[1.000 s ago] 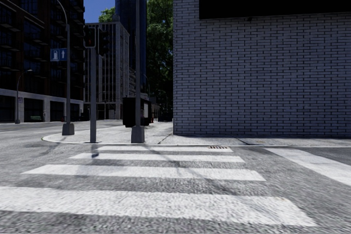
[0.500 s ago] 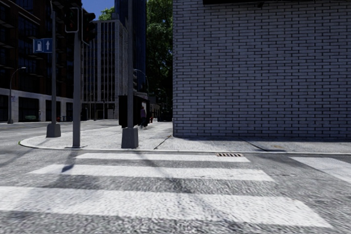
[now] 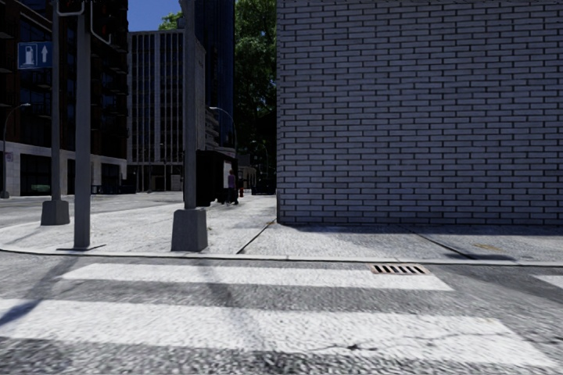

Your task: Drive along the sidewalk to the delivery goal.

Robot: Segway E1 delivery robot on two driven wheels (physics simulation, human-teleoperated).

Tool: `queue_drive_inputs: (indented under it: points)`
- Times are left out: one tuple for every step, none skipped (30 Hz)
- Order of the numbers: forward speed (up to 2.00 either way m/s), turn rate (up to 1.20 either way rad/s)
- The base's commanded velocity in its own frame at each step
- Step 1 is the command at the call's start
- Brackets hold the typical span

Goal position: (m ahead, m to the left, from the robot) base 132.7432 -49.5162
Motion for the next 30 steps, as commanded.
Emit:
queue_drive_inputs:
  points:
    - [2.0,0.0]
    - [2.0,0.0]
    - [2.0,0.0]
    - [2.0,0.0]
    - [2.0,0.0]
    - [2.0,0.0]
    - [2.0,0.0]
    - [2.0,0.0]
    - [2.0,0.0]
    - [2.0,0.0]
    - [2.0,0.0]
    - [2.0,0.0]
    - [2.0,0.0]
    - [2.0,0.0]
    - [2.0,0.0]
    - [2.0,0.0]
    - [2.0,0.0]
    - [2.0,0.0]
    - [2.0,0.0]
    - [2.0,0.0]
    - [2.0,0.0]
    - [2.0,0.0]
    - [2.0,0.0]
    - [2.0,0.0]
    - [2.0,0.0]
    - [2.0,0.0]
    - [2.0,0.0]
    - [2.0,0.0]
    - [2.0,0.0]
    - [2.0,0.0]
